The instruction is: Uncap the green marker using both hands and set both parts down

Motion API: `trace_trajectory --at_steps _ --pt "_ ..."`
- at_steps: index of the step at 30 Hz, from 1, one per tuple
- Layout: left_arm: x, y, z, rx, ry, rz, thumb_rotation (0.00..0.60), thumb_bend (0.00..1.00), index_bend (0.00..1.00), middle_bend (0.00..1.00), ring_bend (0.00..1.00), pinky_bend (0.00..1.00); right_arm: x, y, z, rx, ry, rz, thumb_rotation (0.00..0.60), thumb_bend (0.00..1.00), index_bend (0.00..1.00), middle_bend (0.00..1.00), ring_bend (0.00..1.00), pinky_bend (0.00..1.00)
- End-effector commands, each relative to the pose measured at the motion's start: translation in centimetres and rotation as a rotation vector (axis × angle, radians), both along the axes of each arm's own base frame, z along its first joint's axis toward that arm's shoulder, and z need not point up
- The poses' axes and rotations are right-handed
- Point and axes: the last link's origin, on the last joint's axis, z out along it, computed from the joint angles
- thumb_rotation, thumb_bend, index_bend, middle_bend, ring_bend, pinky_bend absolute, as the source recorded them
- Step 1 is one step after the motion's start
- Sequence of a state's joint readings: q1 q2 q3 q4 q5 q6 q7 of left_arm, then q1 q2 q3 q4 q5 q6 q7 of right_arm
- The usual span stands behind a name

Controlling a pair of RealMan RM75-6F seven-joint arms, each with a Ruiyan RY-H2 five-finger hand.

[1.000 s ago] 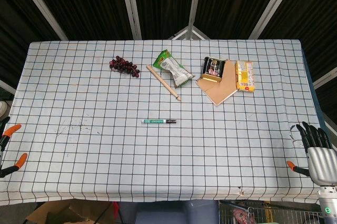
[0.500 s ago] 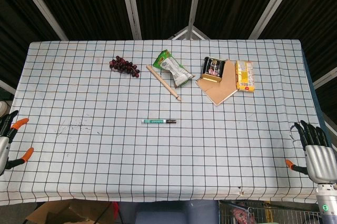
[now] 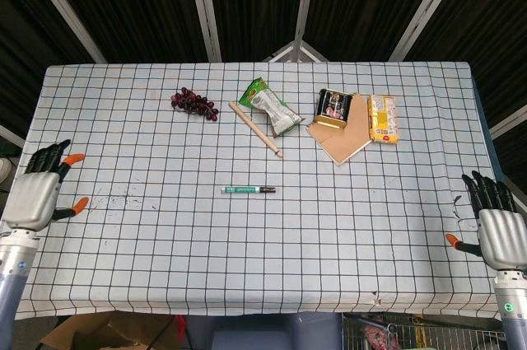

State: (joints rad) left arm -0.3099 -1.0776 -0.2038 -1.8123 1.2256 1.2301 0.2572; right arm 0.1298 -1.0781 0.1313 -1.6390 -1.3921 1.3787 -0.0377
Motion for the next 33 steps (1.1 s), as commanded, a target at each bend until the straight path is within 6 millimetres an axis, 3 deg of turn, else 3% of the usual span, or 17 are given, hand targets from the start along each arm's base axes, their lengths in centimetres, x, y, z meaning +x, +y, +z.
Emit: trace_trajectory --at_steps 1,7,16,26,33 --pt "2.4 3.0 -2.1 -0.037 -0.027 -0.037 0.6 0.36 0.23 0.0 0.0 0.0 0.0 -0.3 0.0 0.005 0.01 -0.01 0.6 0.09 0.01 0.0 0.0 0.0" --pt "7.0 5.9 -5.4 -0.157 -0.006 -0.069 0.6 0.36 0.29 0.0 0.0 0.0 0.0 -0.8 0.0 0.018 0.015 -0.044 0.6 0.09 0.05 0.0 0.0 0.0" --pt "12.4 7.7 -10.3 -0.243 -0.036 -0.007 0.6 0.35 0.32 0.0 0.0 0.0 0.4 -1.2 0.3 0.019 0.019 -0.059 0.6 0.09 0.05 0.0 0.0 0.0" --pt "16.3 8.2 -16.9 -0.238 -0.076 0.073 0.6 0.34 0.36 0.0 0.0 0.0 0.4 -1.0 0.6 0.011 0.024 -0.077 0.6 0.09 0.05 0.0 0.0 0.0" --pt "18.0 8.4 -19.5 -0.235 -0.016 0.102 0.6 0.34 0.38 0.0 0.0 0.0 0.0 -0.9 0.8 0.0 0.009 -0.096 0.6 0.09 0.05 0.0 0.0 0.0"
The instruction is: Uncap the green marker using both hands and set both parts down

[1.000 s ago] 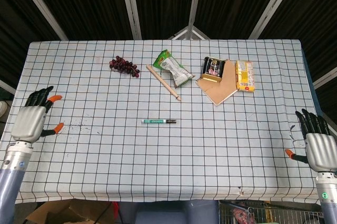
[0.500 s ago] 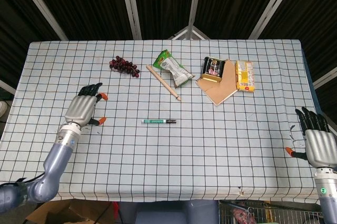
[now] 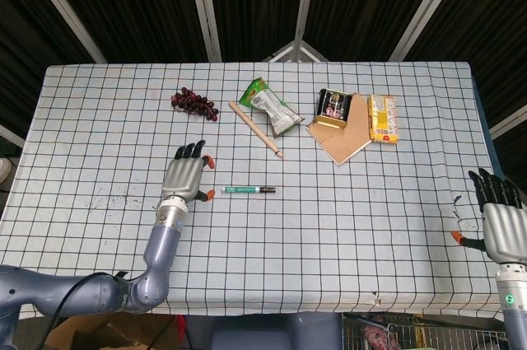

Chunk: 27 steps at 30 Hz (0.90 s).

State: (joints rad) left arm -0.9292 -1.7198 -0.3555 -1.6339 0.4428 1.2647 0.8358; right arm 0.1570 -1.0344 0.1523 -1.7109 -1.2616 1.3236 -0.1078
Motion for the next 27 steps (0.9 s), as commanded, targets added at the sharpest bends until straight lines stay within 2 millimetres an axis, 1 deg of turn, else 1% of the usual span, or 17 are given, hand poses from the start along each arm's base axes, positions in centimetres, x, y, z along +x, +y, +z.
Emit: trace_trajectory --at_steps 1,5,14,22,27 --pt "1.1 0.4 -1.2 0.001 0.039 0.018 0.6 0.34 0.39 0.0 0.0 0.0 -0.1 0.0 0.0 0.001 -0.001 -0.005 0.6 0.09 0.05 0.0 0.0 0.0" --pt "1.9 0.8 -2.5 -0.006 0.055 0.02 0.6 0.34 0.4 0.0 0.0 0.0 -0.3 0.2 0.0 0.004 0.0 -0.012 0.6 0.09 0.05 0.0 0.0 0.0" --pt "2.8 1.6 -5.0 -0.019 0.141 0.001 0.6 0.34 0.42 0.0 0.0 0.0 -0.8 0.4 0.1 0.003 0.0 -0.035 0.6 0.09 0.05 0.0 0.0 0.0" --pt "3.5 1.5 -7.2 -0.044 0.154 -0.019 0.6 0.38 0.44 0.0 0.0 0.0 -1.3 0.4 -0.1 0.009 -0.002 -0.045 0.6 0.09 0.05 0.0 0.0 0.0" --pt "3.6 1.5 -8.0 -0.046 0.169 -0.029 0.6 0.38 0.45 0.0 0.0 0.0 -1.8 0.4 -0.1 0.006 -0.005 -0.054 0.6 0.09 0.05 0.0 0.0 0.0"
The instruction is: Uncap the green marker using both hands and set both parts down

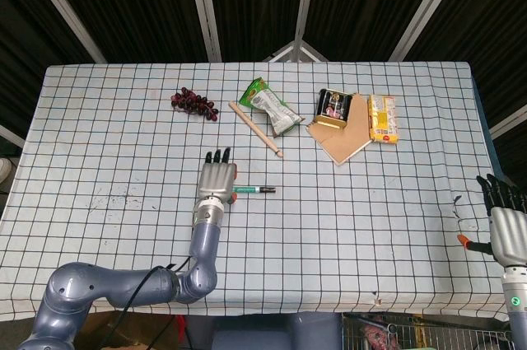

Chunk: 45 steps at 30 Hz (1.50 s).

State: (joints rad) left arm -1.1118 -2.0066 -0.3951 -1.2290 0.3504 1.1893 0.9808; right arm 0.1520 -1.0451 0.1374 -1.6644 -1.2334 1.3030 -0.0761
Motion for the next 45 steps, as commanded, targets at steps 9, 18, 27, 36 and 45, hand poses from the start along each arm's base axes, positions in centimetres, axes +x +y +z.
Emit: trace_trajectory --at_steps 9,18,27,36,45 --pt "0.4 -0.2 -1.0 -0.002 0.005 -0.024 0.6 0.43 0.48 0.0 0.0 0.0 -0.6 0.3 0.1 -0.004 -0.007 -0.007 0.6 0.09 0.05 0.0 0.0 0.0" --pt "0.4 -0.4 -1.8 -0.016 0.018 -0.036 0.6 0.45 0.49 0.0 0.0 0.0 -0.8 0.4 0.0 -0.007 -0.012 -0.013 0.6 0.09 0.05 0.0 0.0 0.0" --pt "0.8 -0.6 -2.0 -0.016 0.016 -0.047 0.6 0.51 0.55 0.0 0.0 0.0 -1.0 0.4 -0.1 -0.003 -0.016 -0.018 0.6 0.09 0.05 0.0 0.0 0.0" --pt "0.2 -0.6 -2.5 -0.029 0.044 -0.022 0.6 0.52 0.54 0.0 0.0 0.0 -1.3 0.7 0.0 -0.008 -0.015 -0.026 0.6 0.09 0.06 0.0 0.0 0.0" --pt "0.6 -0.4 -2.1 0.004 -0.048 -0.024 0.6 0.62 0.64 0.07 0.0 0.0 -1.2 0.7 0.0 -0.006 -0.014 -0.023 0.6 0.09 0.06 0.0 0.0 0.0"
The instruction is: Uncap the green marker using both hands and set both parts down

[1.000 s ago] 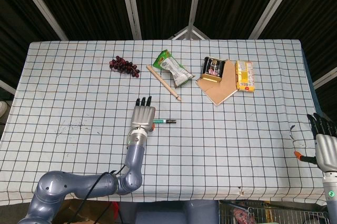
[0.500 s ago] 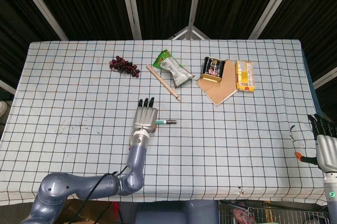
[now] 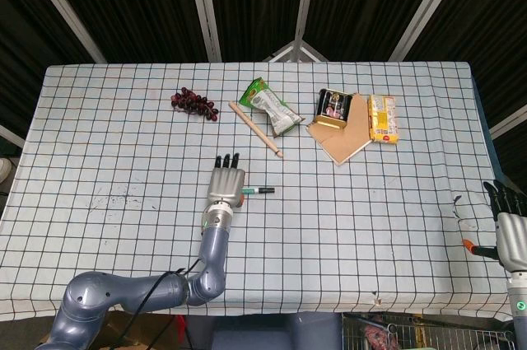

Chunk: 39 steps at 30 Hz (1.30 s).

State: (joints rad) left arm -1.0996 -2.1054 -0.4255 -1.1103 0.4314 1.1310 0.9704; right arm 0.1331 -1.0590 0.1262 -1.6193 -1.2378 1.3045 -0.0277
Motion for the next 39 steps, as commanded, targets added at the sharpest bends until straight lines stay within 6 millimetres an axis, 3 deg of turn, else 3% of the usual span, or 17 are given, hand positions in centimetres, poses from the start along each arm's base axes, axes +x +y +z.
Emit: trace_trajectory --at_steps 1,12,27,33,39 --pt "0.2 0.1 0.4 0.02 -0.045 0.0 0.6 0.63 0.65 0.08 0.0 0.0 0.1 0.0 0.0 0.001 0.003 0.003 0.6 0.09 0.06 0.0 0.0 0.0" --pt "0.2 0.3 3.8 0.052 -0.08 -0.011 0.6 0.64 0.67 0.09 0.0 0.0 1.0 -0.6 -0.2 0.015 0.012 0.014 0.6 0.09 0.06 0.0 0.0 0.0" --pt "2.3 -0.8 12.4 0.127 -0.079 -0.074 0.6 0.64 0.67 0.1 0.0 0.0 3.6 -3.4 -1.6 0.062 0.003 0.046 0.6 0.09 0.09 0.0 0.0 0.0" --pt "3.1 -1.5 14.2 0.107 -0.1 -0.092 0.6 0.64 0.67 0.1 0.0 0.0 5.9 -4.6 -2.1 0.071 -0.038 0.089 0.6 0.09 0.13 0.0 0.0 0.0" --pt "4.0 -1.7 14.8 0.098 -0.11 -0.114 0.6 0.64 0.67 0.1 0.0 0.0 10.1 -6.2 -2.1 0.081 -0.085 0.168 0.6 0.09 0.15 0.0 0.0 0.0"
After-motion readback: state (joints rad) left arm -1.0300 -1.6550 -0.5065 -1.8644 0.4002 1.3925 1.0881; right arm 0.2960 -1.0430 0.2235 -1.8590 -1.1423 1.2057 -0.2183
